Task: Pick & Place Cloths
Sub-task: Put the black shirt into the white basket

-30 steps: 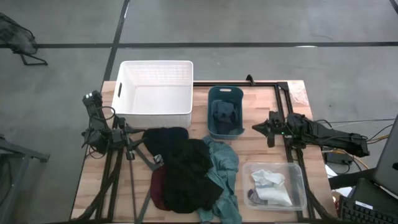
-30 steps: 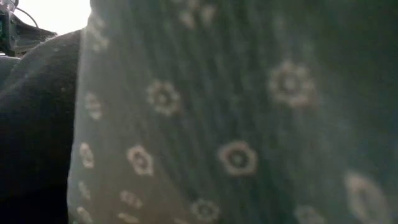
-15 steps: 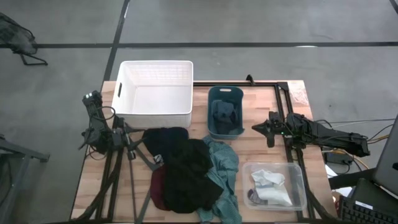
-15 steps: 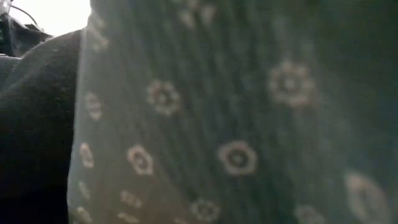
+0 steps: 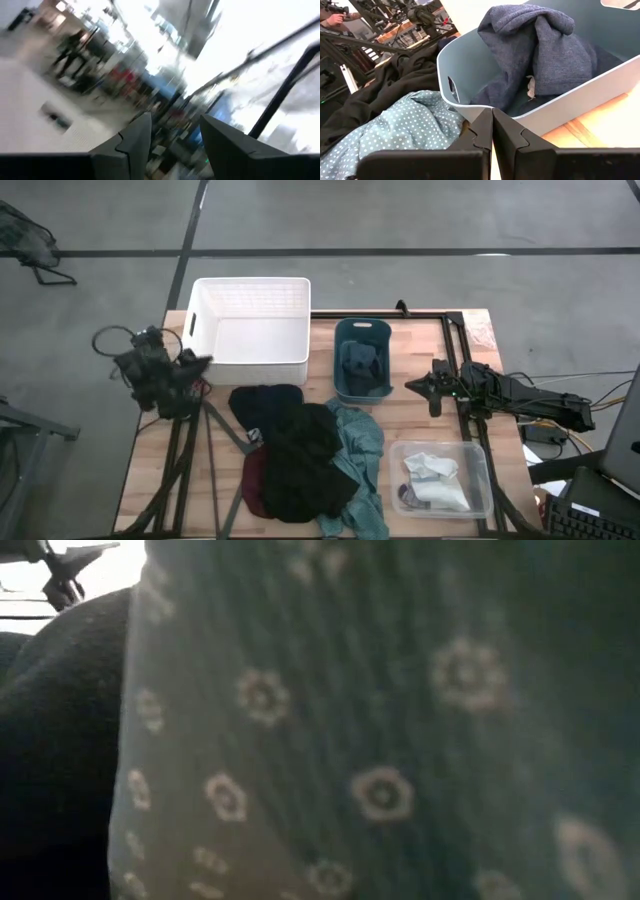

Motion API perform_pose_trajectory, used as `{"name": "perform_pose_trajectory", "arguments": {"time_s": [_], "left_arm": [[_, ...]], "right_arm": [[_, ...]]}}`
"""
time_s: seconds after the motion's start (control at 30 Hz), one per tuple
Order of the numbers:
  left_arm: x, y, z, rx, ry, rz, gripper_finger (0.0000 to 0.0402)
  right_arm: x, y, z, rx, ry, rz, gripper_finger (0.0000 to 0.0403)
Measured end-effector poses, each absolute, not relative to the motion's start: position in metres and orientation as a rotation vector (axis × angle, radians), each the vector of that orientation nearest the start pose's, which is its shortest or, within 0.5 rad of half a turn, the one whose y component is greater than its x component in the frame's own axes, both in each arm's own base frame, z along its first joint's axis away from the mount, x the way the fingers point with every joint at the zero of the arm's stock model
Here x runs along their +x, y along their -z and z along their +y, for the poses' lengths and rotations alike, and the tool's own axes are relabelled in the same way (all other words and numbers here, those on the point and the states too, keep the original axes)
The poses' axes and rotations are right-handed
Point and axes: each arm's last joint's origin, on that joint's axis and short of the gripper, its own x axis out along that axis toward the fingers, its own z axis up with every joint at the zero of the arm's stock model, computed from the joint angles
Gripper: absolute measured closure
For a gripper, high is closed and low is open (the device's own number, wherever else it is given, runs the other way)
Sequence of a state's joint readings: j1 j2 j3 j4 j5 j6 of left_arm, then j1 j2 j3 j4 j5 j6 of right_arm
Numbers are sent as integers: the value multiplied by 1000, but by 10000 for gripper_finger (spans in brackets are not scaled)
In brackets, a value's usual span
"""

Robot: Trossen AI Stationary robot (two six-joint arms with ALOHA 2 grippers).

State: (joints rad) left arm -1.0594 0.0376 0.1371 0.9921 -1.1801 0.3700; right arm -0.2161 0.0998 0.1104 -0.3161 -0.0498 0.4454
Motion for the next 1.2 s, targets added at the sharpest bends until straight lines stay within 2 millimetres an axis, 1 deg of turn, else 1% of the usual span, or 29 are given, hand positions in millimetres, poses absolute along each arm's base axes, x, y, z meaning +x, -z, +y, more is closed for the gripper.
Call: {"name": "perform_pose_trajectory", "arguments": {"time_s": [0.07,0.13,0.3,0.37,0.4,0.47,0.57,0.63,0.73,0.8,0.9,1.0,1.07,1.2], "left_arm": [[32,-279,-4,-675,-129,-571,225],[24,-289,2,-697,-19,-762,225],[8,-302,6,-576,278,-1211,225],[3,-306,8,-561,356,-1315,225],[2,-309,10,-560,342,-1316,225],[6,-312,9,-533,247,-1216,225],[17,-324,10,-626,21,-902,225],[24,-336,6,-636,-133,-701,225],[29,-359,2,-605,-279,-519,225],[33,-375,-2,-587,-329,-449,225],[41,-397,-15,-508,-380,-343,225],[48,-418,-26,-488,-442,-234,225],[51,-430,-30,-523,-509,-151,225],[55,-448,-36,-625,-516,-177,225]], "right_arm": [[92,-163,-19,482,230,262,394],[92,-163,-19,482,230,262,394],[92,-163,-19,482,230,262,394],[92,-163,-19,482,230,262,394],[92,-163,-19,482,230,262,394],[92,-163,-19,482,230,262,394],[92,-163,-19,482,230,263,394],[92,-163,-19,482,230,264,394],[92,-163,-19,482,231,264,394],[92,-163,-19,482,230,264,394],[92,-163,-19,482,230,264,394],[92,-163,-19,482,230,264,394],[92,-163,-19,482,230,264,394],[92,-163,-19,482,231,264,394]]}}
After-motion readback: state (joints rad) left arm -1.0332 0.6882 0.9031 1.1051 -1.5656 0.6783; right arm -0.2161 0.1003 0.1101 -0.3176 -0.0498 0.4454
